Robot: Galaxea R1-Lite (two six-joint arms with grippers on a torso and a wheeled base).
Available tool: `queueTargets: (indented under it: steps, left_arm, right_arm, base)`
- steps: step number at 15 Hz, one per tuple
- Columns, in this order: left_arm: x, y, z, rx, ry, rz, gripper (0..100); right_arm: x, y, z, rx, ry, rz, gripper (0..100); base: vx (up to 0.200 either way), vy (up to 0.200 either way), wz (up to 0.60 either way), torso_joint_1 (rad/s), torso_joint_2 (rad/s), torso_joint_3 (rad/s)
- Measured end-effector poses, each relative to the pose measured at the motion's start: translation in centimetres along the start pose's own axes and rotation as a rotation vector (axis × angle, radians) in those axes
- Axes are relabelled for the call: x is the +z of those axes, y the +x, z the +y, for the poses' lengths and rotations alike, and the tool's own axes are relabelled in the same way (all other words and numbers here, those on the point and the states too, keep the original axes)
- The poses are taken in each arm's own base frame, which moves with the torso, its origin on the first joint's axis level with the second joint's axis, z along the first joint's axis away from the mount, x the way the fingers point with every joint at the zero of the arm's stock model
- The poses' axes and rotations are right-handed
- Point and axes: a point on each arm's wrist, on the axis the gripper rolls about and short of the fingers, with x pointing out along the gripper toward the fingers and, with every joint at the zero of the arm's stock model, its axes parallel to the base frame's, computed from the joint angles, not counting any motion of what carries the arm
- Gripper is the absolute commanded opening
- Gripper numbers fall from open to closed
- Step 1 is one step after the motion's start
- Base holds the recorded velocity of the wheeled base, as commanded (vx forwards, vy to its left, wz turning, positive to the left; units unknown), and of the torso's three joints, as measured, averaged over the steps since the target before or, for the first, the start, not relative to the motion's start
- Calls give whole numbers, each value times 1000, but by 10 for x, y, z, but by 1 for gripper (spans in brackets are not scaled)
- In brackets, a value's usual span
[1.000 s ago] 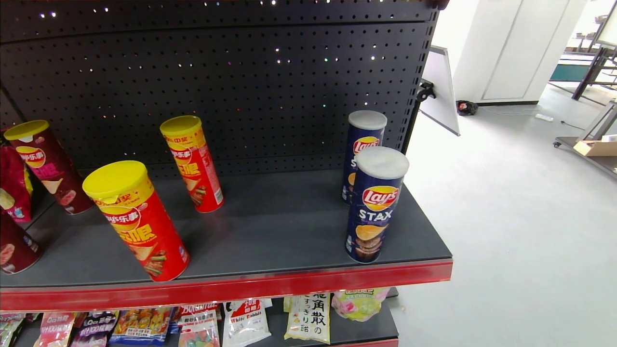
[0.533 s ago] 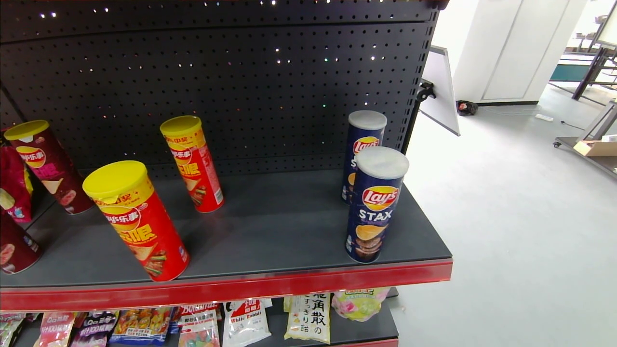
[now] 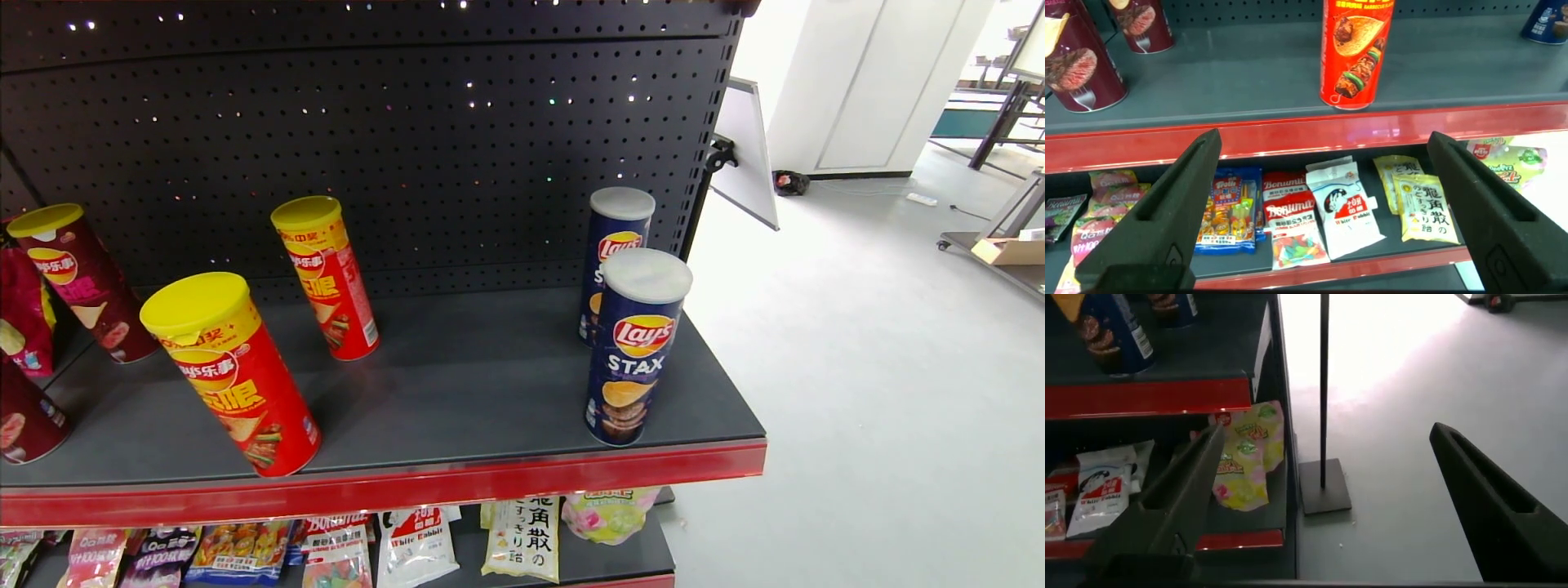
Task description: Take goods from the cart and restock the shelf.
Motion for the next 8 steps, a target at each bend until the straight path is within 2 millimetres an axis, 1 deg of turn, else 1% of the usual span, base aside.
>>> queueTargets:
  steps: [8]
  left_arm:
    - [0,0,0,0,1,0,100]
  right_arm:
    - [0,0,0,-3,1,1,100]
  base:
    - [0,0,0,0,0,0]
